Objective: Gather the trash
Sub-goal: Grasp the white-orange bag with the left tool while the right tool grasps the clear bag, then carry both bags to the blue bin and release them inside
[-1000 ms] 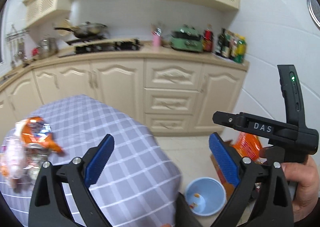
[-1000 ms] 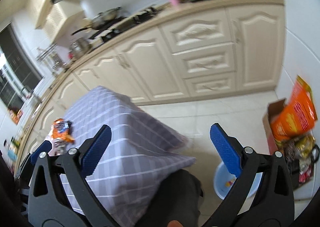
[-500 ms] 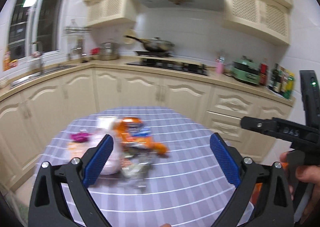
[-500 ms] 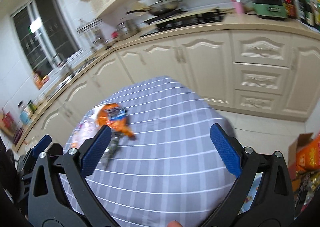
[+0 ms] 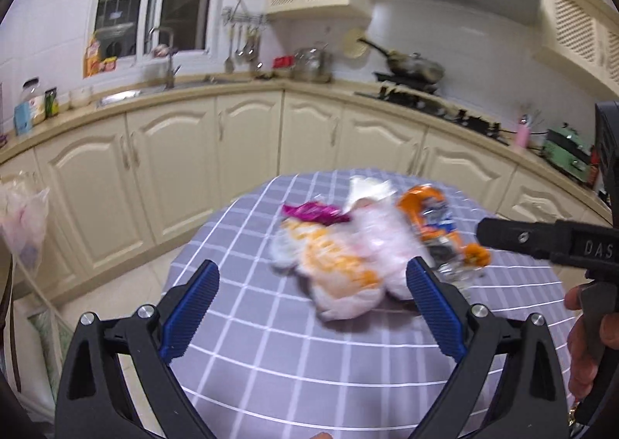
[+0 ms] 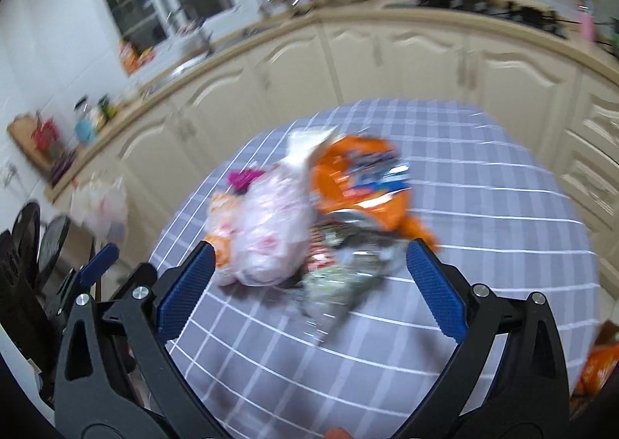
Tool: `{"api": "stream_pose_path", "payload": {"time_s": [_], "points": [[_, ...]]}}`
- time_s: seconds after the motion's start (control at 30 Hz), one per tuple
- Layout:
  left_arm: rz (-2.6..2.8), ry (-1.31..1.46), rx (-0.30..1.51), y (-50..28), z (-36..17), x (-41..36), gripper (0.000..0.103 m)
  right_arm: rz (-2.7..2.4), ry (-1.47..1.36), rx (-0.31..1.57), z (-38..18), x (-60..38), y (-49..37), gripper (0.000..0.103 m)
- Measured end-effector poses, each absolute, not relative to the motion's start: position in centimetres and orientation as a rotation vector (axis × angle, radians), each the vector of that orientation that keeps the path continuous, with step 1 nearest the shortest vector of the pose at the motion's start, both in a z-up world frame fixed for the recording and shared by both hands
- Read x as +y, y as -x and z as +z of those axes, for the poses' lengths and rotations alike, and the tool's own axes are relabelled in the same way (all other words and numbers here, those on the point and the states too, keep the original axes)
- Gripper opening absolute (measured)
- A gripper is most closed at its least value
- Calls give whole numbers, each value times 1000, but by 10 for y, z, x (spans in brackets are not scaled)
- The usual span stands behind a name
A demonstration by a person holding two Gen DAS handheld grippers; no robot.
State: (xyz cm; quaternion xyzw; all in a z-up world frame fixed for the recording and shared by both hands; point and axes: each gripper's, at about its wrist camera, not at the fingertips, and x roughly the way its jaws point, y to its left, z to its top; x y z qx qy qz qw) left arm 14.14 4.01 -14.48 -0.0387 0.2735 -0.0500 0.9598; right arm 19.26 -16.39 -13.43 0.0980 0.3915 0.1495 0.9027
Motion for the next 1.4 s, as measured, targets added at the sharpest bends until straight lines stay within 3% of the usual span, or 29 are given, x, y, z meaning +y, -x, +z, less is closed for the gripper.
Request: {"api": "stream_pose_path", "payload": {"time_s": [0.3, 0.33, 0.37, 0.47, 0.9, 0.93, 0.97, 1.0, 1.1, 1.13, 1.4], "points": [[-90, 105, 618, -162, -169, 62, 95, 343, -212, 940, -171, -123, -249, 95], [-90, 107, 623, -164, -170, 63, 95, 348, -207, 949, -174, -121, -251, 81], [-91, 109, 628, -166, -171, 64, 95, 357, -211, 955, -177, -120, -252, 57], [-94, 102, 630, -170, -170, 59, 95, 379, -227, 922, -173, -126, -243, 51], [-113, 47, 733, -226, -184, 21, 95, 367, -330, 767, -139, -188, -199, 50], [-125, 55, 754, -231, -187, 20, 89, 362, -331, 762, -137, -190, -196, 50], [-140, 60, 763, -233, -188, 20, 53, 361, -334, 758, -135, -193, -193, 50], [-156, 62, 782, -236, -190, 18, 45, 363, -341, 749, -133, -198, -188, 50], [-176, 65, 765, -228, -188, 19, 35, 355, -354, 724, -126, -211, -176, 50], [-177, 65, 758, -225, -186, 19, 26, 354, -360, 717, -125, -215, -173, 50], [-212, 78, 658, -176, -149, 8, 26, 323, -408, 631, -106, -260, -128, 50]]}}
